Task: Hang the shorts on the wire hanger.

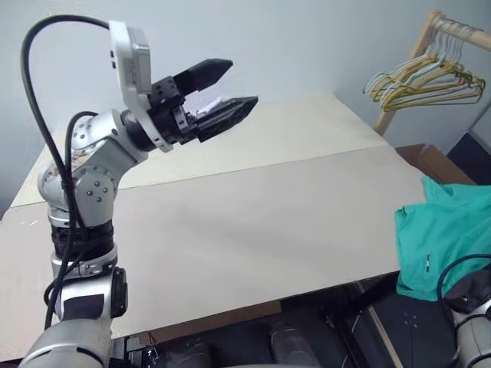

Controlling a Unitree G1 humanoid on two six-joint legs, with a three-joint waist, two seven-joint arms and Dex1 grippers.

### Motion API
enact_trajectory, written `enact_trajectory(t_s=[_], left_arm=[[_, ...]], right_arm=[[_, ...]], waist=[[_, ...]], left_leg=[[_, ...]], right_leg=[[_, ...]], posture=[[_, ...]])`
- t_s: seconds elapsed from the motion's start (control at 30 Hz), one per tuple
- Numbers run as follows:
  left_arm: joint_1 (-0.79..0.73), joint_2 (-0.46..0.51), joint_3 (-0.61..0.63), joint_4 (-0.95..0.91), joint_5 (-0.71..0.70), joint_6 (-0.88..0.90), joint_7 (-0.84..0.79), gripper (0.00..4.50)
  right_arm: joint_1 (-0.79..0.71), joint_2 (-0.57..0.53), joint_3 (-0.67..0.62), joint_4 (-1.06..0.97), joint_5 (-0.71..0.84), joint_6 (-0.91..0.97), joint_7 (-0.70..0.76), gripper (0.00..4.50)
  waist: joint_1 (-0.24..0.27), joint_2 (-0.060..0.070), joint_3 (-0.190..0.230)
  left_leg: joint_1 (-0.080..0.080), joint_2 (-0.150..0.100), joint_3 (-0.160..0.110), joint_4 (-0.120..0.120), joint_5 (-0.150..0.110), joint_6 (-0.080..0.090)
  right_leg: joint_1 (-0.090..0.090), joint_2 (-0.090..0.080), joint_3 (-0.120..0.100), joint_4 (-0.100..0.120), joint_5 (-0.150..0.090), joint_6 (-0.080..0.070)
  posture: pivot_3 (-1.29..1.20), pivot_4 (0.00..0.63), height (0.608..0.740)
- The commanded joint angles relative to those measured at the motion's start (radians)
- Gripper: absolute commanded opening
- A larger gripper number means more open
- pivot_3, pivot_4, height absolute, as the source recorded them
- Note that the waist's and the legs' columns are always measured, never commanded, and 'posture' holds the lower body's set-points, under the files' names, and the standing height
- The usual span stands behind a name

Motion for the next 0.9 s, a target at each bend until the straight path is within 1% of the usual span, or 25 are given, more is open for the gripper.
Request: enact_trajectory(t_s=[0.03, 0.13, 0.2, 0.3, 0.47, 0.57, 0.67, 0.73, 0.83, 0.9], left_arm=[[-0.012, 0.023, 0.023, -0.029, -0.014, 0.001, 0.012, 4.50], [-0.013, 0.028, 0.023, -0.027, -0.012, -0.002, 0.021, 4.50], [-0.014, 0.028, 0.023, -0.028, -0.010, -0.002, 0.031, 4.50], [-0.011, 0.031, 0.022, -0.026, -0.004, -0.005, 0.036, 4.50], [-0.004, 0.041, 0.023, -0.030, -0.002, -0.003, 0.044, 4.50], [0.004, 0.048, 0.027, -0.037, -0.007, 0.000, 0.049, 4.50], [0.013, 0.054, 0.030, -0.046, -0.009, 0.003, 0.056, 4.50], [0.018, 0.059, 0.032, -0.049, -0.011, 0.003, 0.060, 4.50], [0.028, 0.068, 0.035, -0.056, -0.014, 0.003, 0.066, 4.50], [0.038, 0.075, 0.039, -0.062, -0.014, 0.004, 0.069, 4.50]], right_arm=[[0.054, 0.015, 0.075, -0.112, -0.063, -0.222, -0.048, 4.43], [0.129, 0.035, 0.132, -0.170, -0.133, -0.410, -0.096, 4.43], [0.179, 0.041, 0.176, -0.199, -0.186, -0.511, -0.131, 4.43], [0.236, 0.078, 0.221, -0.233, -0.257, -0.653, -0.207, 4.43], [0.298, 0.141, 0.284, -0.288, -0.339, -0.816, -0.282, 4.43], [0.327, 0.160, 0.321, -0.317, -0.363, -0.907, -0.278, 4.43], [0.343, 0.171, 0.356, -0.343, -0.357, -0.974, -0.242, 4.43], [0.346, 0.170, 0.377, -0.359, -0.327, -1.010, -0.190, 4.43], [0.335, 0.166, 0.403, -0.370, -0.254, -1.045, -0.078, 4.43], [0.331, 0.146, 0.429, -0.374, -0.188, -1.054, 0.038, 4.43]], waist=[[0.010, 0.000, 0.000], [0.021, 0.000, 0.001], [0.030, -0.001, 0.001], [0.039, -0.003, 0.002], [0.048, -0.008, 0.006], [0.053, -0.010, 0.007], [0.062, -0.012, 0.009], [0.067, -0.013, 0.010], [0.074, -0.015, 0.011], [0.078, -0.017, 0.012]], left_leg=[[0.000, 0.000, 0.001, 0.000, 0.000, 0.000], [0.000, 0.000, 0.002, -0.001, 0.000, 0.000], [0.000, 0.000, 0.002, -0.001, 0.000, 0.000], [0.000, 0.000, 0.003, -0.001, 0.000, 0.000], [0.001, 0.000, 0.004, -0.001, 0.000, 0.000], [0.001, 0.000, 0.005, -0.001, 0.000, 0.000], [0.001, 0.000, 0.005, -0.002, 0.000, 0.000], [0.001, 0.000, 0.005, -0.002, 0.000, 0.000], [0.002, 0.000, 0.006, -0.002, 0.000, 0.000], [0.002, 0.000, 0.006, -0.002, 0.000, 0.000]], right_leg=[[0.000, 0.000, 0.001, 0.000, 0.000, 0.000], [-0.001, 0.000, 0.002, -0.001, 0.000, 0.000], [-0.001, 0.000, 0.003, -0.001, 0.000, 0.001], [-0.001, 0.000, 0.004, -0.001, 0.000, 0.001], [-0.001, 0.001, 0.007, -0.001, 0.000, 0.001], [-0.001, 0.001, 0.008, -0.001, 0.000, 0.001], [-0.002, 0.001, 0.008, -0.001, 0.000, 0.001], [-0.002, 0.001, 0.008, -0.001, 0.000, 0.001], [-0.001, 0.001, 0.009, -0.001, 0.000, 0.001], [-0.001, 0.001, 0.009, -0.001, 0.000, 0.001]], posture=[[-0.11, 0.040, 0.740], [-0.11, 0.044, 0.740], [-0.10, 0.050, 0.740], [-0.10, 0.055, 0.740], [-0.09, 0.063, 0.740], [-0.08, 0.067, 0.740], [-0.07, 0.066, 0.740], [-0.07, 0.067, 0.740], [-0.06, 0.066, 0.740], [-0.05, 0.065, 0.740]])
